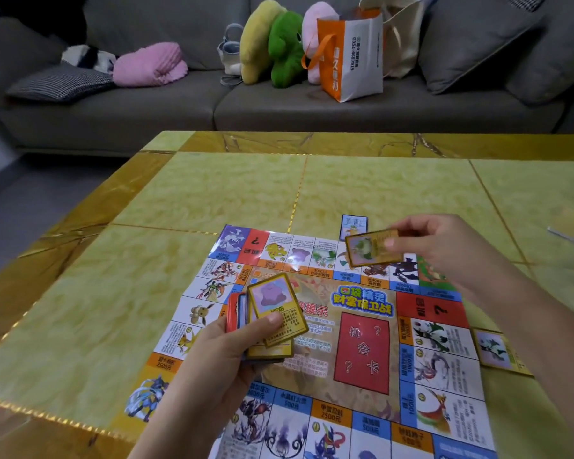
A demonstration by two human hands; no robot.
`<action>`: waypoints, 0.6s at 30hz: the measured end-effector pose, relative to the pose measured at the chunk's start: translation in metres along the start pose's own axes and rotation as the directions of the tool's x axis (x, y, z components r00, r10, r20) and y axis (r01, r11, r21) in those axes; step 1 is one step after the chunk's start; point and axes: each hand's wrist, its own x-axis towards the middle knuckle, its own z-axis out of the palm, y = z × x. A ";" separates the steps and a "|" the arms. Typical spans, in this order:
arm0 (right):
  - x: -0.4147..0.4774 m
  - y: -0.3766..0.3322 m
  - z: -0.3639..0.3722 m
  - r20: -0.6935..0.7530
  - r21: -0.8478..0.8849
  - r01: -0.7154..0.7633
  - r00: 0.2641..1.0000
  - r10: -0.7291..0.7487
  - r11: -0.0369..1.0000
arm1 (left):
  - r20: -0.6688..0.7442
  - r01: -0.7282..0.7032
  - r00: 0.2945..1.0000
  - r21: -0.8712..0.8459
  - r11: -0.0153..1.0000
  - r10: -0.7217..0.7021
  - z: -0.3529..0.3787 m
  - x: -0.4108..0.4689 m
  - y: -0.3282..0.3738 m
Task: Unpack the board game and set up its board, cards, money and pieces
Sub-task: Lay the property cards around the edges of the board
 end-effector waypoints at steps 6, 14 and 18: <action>0.029 -0.013 0.001 0.049 0.004 0.011 0.999 -0.011 1.000 | 0.001 0.008 1.000 -0.034 0.999 -0.008 0.000 0.000 0.003; 0.067 -0.021 0.011 0.043 -0.145 0.086 0.996 -0.081 0.986 | 0.013 0.011 1.000 -0.037 0.999 -0.011 0.001 0.001 0.003; 0.078 -0.026 0.018 0.056 -0.139 0.111 0.993 -0.104 0.984 | 0.009 0.014 1.000 -0.044 0.999 -0.013 0.001 0.003 0.002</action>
